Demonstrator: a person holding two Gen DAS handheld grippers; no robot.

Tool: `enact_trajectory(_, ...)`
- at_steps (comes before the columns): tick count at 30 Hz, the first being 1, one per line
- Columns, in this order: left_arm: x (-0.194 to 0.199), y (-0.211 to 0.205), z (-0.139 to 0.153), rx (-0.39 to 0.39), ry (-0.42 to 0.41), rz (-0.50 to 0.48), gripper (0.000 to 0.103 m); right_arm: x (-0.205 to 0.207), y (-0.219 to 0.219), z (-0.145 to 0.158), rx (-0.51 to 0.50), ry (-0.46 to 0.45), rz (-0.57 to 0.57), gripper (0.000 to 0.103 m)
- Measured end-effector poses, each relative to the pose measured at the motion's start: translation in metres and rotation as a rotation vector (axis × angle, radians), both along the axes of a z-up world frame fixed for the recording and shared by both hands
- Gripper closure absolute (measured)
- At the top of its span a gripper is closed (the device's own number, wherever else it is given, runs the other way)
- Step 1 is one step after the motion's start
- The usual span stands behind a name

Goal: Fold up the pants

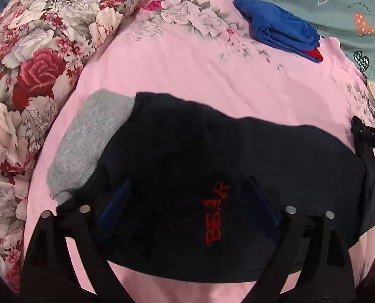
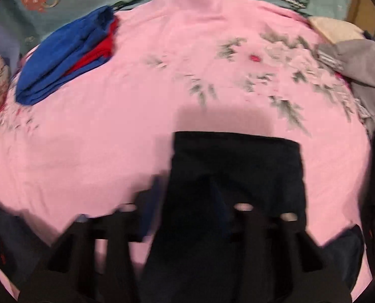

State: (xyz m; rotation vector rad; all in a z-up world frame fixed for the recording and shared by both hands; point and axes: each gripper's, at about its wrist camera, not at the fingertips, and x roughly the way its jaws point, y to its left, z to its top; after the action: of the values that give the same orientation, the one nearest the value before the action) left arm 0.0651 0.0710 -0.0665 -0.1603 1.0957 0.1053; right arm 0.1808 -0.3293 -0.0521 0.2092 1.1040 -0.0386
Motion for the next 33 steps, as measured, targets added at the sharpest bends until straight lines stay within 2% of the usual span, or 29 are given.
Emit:
enact_trajectory(1, 0.001, -0.001, -0.005, 0.019, 0.008, -0.006, 0.01, -0.003, -0.009, 0.003, 0.062, -0.009, -0.017, 0.1)
enact_trajectory(3, 0.003, -0.008, -0.009, 0.066, 0.009, -0.023, 0.008, -0.025, -0.029, 0.033, 0.13, -0.118, -0.044, 0.1)
enact_trajectory(4, 0.002, -0.009, -0.009, 0.076, 0.006, -0.026, 0.006, -0.049, -0.043, 0.059, 0.157, -0.215, -0.047, 0.1)
enact_trajectory(6, 0.001, -0.011, -0.01, 0.088, 0.005, -0.027, 0.005, -0.091, -0.067, 0.092, 0.209, -0.334, -0.069, 0.1)
enact_trajectory(8, 0.002, -0.01, -0.012, 0.081, -0.002, -0.032, 0.004, -0.142, -0.104, 0.115, 0.25, -0.438, -0.128, 0.1)
enact_trajectory(9, 0.003, -0.009, -0.013, 0.078, -0.005, -0.036, 0.002, -0.164, -0.12, 0.119, 0.26, -0.462, -0.164, 0.1)
enact_trajectory(10, 0.003, -0.011, -0.014, 0.079, -0.007, -0.039, 0.002, -0.19, -0.14, 0.114, 0.28, -0.467, -0.214, 0.1)
enact_trajectory(12, 0.004, -0.011, -0.015, 0.09, -0.014, -0.047, 0.002, -0.21, -0.164, 0.094, 0.306, -0.419, -0.267, 0.1)
enact_trajectory(15, 0.005, -0.011, -0.016, 0.097, -0.025, -0.059, 0.002, -0.229, -0.186, 0.032, 0.344, -0.232, -0.347, 0.1)
enact_trajectory(16, 0.004, -0.011, -0.015, 0.096, -0.028, -0.064, 0.002, -0.23, -0.191, 0.008, 0.359, -0.142, -0.369, 0.1)
enact_trajectory(18, 0.005, -0.01, -0.015, 0.093, -0.026, -0.074, 0.002, -0.232, -0.19, -0.011, 0.346, -0.082, -0.386, 0.097)
enact_trajectory(19, 0.005, -0.01, -0.015, 0.09, -0.024, -0.078, 0.002, -0.235, -0.188, -0.009, 0.344, -0.096, -0.383, 0.094)
enact_trajectory(21, 0.006, -0.007, -0.013, 0.075, -0.021, -0.085, 0.002, -0.238, -0.185, 0.008, 0.295, -0.144, -0.375, 0.067)
enact_trajectory(22, 0.006, -0.005, -0.011, 0.062, -0.019, -0.084, 0.002, -0.24, -0.183, 0.019, 0.249, -0.182, -0.385, 0.059)
enact_trajectory(24, 0.006, -0.002, -0.008, 0.04, -0.022, -0.079, 0.002, -0.243, -0.183, 0.042, 0.15, -0.274, -0.401, 0.053)
enact_trajectory(26, 0.006, 0.0, -0.006, 0.023, -0.025, -0.076, 0.002, -0.24, -0.182, 0.048, 0.14, -0.326, -0.397, 0.05)
enact_trajectory(28, 0.005, 0.002, -0.004, 0.007, -0.03, -0.071, 0.002, -0.227, -0.177, 0.037, 0.182, -0.31, -0.362, 0.05)
enact_trajectory(29, 0.005, 0.003, -0.002, -0.002, -0.033, -0.069, 0.002, -0.218, -0.178, 0.033, 0.198, -0.304, -0.343, 0.054)
enact_trajectory(31, 0.006, 0.005, 0.0, -0.019, -0.033, -0.07, 0.002, -0.201, -0.167, 0.018, 0.252, -0.283, -0.255, 0.069)
enact_trajectory(33, 0.006, 0.01, 0.001, -0.047, -0.038, -0.068, 0.002, -0.179, -0.163, -0.002, 0.288, -0.197, -0.215, 0.084)
